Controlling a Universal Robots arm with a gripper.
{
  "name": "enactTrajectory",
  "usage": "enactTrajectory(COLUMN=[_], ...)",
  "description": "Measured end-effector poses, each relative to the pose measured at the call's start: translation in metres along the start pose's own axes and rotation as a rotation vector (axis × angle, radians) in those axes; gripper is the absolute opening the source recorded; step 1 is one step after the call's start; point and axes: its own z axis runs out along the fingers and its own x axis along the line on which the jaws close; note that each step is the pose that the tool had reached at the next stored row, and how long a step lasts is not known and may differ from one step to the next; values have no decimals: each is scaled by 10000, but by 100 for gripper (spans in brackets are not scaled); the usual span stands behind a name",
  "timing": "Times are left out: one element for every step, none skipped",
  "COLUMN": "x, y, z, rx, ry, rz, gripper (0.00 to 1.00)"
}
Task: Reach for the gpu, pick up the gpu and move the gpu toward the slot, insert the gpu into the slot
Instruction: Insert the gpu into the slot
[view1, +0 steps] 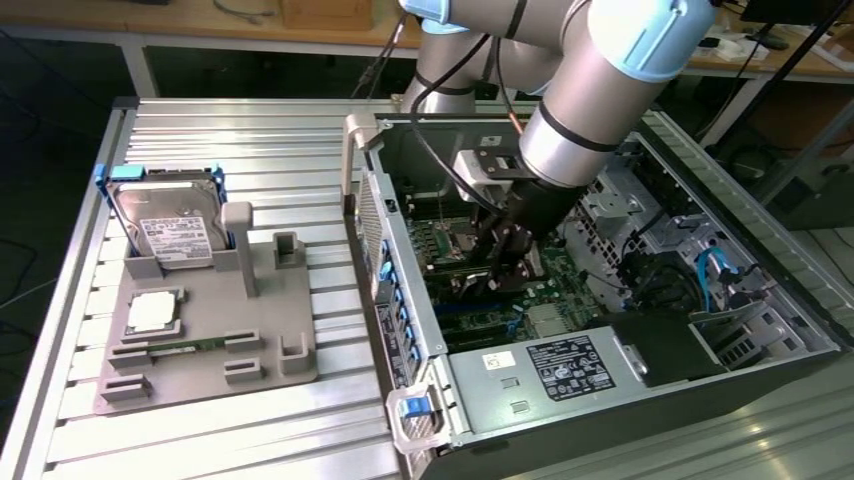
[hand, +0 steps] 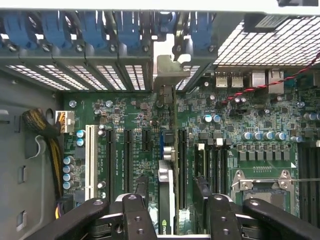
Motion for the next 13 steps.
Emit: enactTrajectory(x=[0,1,1,1,1,1,1,1,1,1,1,1,1], y=[-2,-4,-5,-5,-5,-5,-5,-6,-5,-6,-6,-6,-6], z=[18,36,46,46,46,46,46,46,46,47,47,47,47], rx=[1,2,2,1,1,1,1,1,1,1,1,2,1], ry=[-1,-2,-2,0,0,2,1,1,2,1,1,0,1], rz=[0,0,0,1,1,1,1,1,1,0,0,0,1], gripper=[48,48,48,48,48,48,48,48,48,48,47,47,40])
